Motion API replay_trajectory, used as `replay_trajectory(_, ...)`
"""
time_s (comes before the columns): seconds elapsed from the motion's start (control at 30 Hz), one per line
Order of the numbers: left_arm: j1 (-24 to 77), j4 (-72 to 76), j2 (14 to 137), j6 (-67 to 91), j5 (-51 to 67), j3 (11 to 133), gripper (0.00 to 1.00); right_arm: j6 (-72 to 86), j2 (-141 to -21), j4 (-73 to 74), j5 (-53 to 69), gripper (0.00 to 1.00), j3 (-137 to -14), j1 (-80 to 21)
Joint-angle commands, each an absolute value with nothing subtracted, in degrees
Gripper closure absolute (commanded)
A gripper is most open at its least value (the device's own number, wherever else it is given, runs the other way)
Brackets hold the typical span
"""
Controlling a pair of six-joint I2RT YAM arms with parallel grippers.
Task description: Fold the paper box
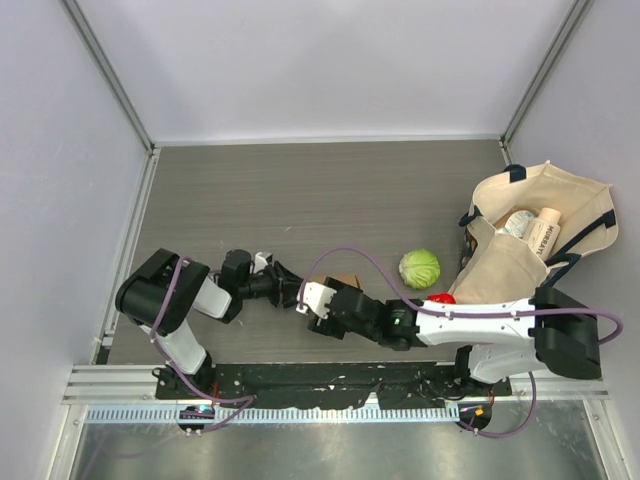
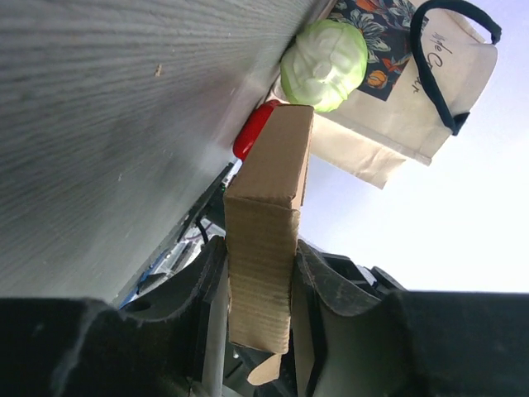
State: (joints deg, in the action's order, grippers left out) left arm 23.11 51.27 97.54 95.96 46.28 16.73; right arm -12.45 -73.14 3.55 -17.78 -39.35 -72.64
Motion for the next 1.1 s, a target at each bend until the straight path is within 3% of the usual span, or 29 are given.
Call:
replay_trajectory(0.0,22.85,53.17,97.03,101.86,48.78,15.12,0.66,-17.3,-75.14,0.98,-25.04,0.28,-40.52,-74.18)
replay_trajectory(0.23,22.85,47.41,93.0,100.39,50.1,15.12,0.66,-23.37,-78.4,-12.47,-42.44,0.31,-36.56,-77.43)
replay_trajectory(0.37,22.76,40.27,89.04,97.21,49.66,15.99,0.63,-24.0,-78.66,-15.55,-42.71,0.41,-35.86,-78.05)
replay_trajectory(0.5,22.85,32.2,83.78,90.72,48.08,17.84,0.49,-21.54,-77.52,-14.24,-41.84,0.53,-35.94,-78.49)
replay_trajectory(0.63,22.85,15.44,76.32,78.25,41.6,21.08,0.38,-17.32,-75.15,-7.94,-38.6,0.65,-37.0,-78.31)
replay_trajectory(0.77,22.85,1.87,69.18,64.37,34.82,25.13,0.31,-12.93,-73.57,-0.36,-33.94,0.68,-40.59,-77.87)
replay_trajectory(0.93,22.94,-8.33,58.99,57.41,27.17,26.72,0.28,-6.96,-74.18,14.98,-25.25,0.68,-46.13,-74.89)
replay_trajectory(1.07,23.03,-11.68,50.64,50.02,22.25,28.29,0.33,-2.91,-76.9,24.68,-13.38,0.69,-52.37,-69.36)
